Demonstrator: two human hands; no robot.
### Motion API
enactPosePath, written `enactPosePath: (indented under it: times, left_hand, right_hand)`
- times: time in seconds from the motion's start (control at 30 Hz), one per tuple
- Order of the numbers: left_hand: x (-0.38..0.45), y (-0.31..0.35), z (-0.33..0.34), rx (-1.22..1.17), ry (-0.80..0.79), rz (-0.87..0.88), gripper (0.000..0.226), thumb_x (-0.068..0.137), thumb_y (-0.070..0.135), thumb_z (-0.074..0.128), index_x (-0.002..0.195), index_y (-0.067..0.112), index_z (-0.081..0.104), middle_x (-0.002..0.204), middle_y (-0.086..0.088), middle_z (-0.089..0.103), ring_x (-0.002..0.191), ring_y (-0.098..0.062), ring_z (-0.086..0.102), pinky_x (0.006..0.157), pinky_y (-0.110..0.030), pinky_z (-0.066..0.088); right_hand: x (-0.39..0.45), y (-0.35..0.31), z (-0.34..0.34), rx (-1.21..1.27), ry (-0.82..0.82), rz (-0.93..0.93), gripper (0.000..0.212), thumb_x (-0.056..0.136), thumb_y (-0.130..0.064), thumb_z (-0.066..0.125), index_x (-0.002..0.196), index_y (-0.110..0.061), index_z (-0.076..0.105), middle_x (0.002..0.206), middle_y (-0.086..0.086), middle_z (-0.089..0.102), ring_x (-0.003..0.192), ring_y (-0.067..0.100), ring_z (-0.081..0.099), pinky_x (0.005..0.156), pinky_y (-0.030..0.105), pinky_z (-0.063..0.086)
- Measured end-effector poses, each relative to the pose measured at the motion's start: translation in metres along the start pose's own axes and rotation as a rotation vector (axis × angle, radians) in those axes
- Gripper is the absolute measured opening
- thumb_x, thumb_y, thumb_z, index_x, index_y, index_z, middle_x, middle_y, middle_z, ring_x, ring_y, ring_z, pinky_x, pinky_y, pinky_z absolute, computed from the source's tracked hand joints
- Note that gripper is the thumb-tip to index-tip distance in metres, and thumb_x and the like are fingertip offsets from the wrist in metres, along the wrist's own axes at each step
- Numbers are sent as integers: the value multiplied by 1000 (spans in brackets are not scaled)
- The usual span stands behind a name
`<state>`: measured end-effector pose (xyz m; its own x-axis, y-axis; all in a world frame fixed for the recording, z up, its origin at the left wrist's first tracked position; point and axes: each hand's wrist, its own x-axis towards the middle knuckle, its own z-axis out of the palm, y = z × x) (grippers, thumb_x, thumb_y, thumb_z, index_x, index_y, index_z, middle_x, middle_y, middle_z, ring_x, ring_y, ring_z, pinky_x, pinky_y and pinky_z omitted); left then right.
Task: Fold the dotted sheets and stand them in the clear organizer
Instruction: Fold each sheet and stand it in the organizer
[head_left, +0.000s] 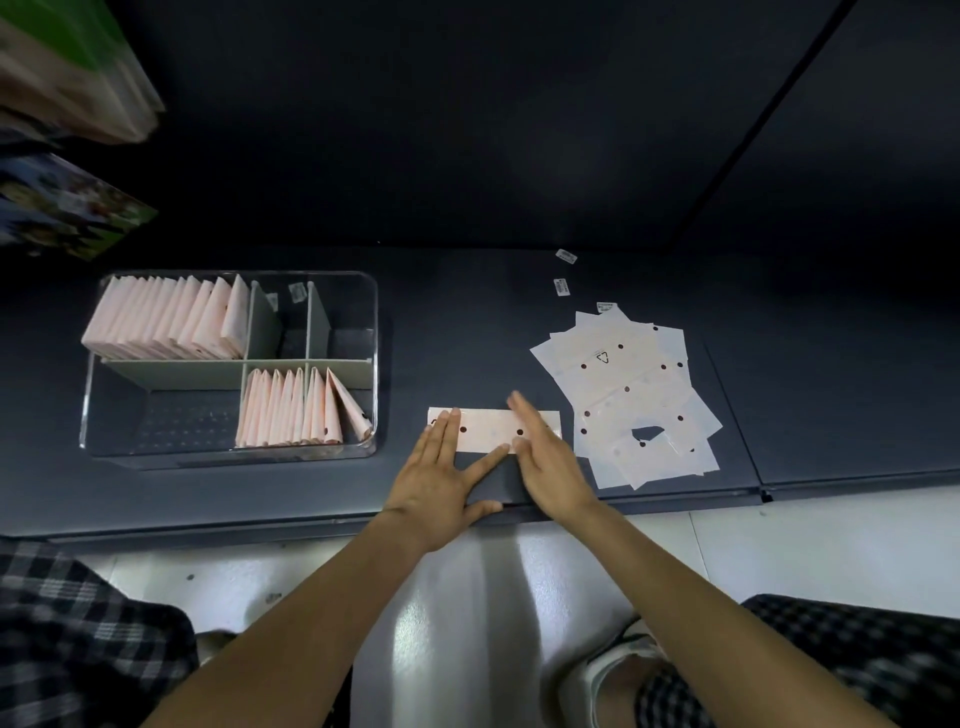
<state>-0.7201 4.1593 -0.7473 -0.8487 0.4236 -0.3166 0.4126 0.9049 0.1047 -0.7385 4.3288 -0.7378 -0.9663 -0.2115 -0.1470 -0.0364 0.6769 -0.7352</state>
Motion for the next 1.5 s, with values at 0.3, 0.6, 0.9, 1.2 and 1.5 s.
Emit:
enactPosePath:
  times: [0.3, 0.6, 0.9, 1.2, 1.5]
  left_hand:
    - [1, -1, -3, -52, -1, -11, 69, 89, 69, 28, 146, 48, -4, 153, -24, -21, 143, -32, -22, 117, -39, -12]
    - [-1, -1, -11, -63, 39, -123, 66, 90, 65, 35, 147, 35, 21, 160, -10, -1, 146, -29, -8, 117, -47, -10]
    - [-27, 8, -6, -290, 375, -132, 35, 77, 14, 74, 108, 30, 72, 144, -16, 43, 132, -43, 38, 109, -55, 27]
    - [-26, -3, 10, -569, 409, -373, 15, 87, 36, 64, 97, 33, 75, 151, -1, 35, 135, -32, 29, 105, -40, 24]
    - [-18, 10, -5, -629, 431, -564, 15, 87, 30, 64, 100, 24, 66, 142, 2, 41, 123, -25, 34, 92, -36, 29]
  right_hand:
    - [-5, 39, -47, -597, -11, -264, 27, 89, -12, 62, 111, 1, 54, 145, 10, 43, 110, 26, 61, 78, 36, 54]
    - [-11, 6, -47, -669, 115, -722, 18, 58, -4, 78, 68, -7, 64, 81, 3, 72, 70, 22, 67, 65, 27, 54]
    - [-43, -17, 3, -281, 37, -416, 20, 82, -27, 66, 98, -14, 67, 96, -4, 70, 89, 15, 61, 84, 19, 36]
    - [-14, -13, -4, 8, -17, 122, 15, 86, -22, 66, 96, -13, 73, 82, 3, 62, 78, 12, 56, 67, 12, 37]
    - [22, -24, 0, -44, -63, 403, 18, 86, -25, 66, 91, -9, 72, 99, 6, 71, 96, 21, 63, 79, 24, 45]
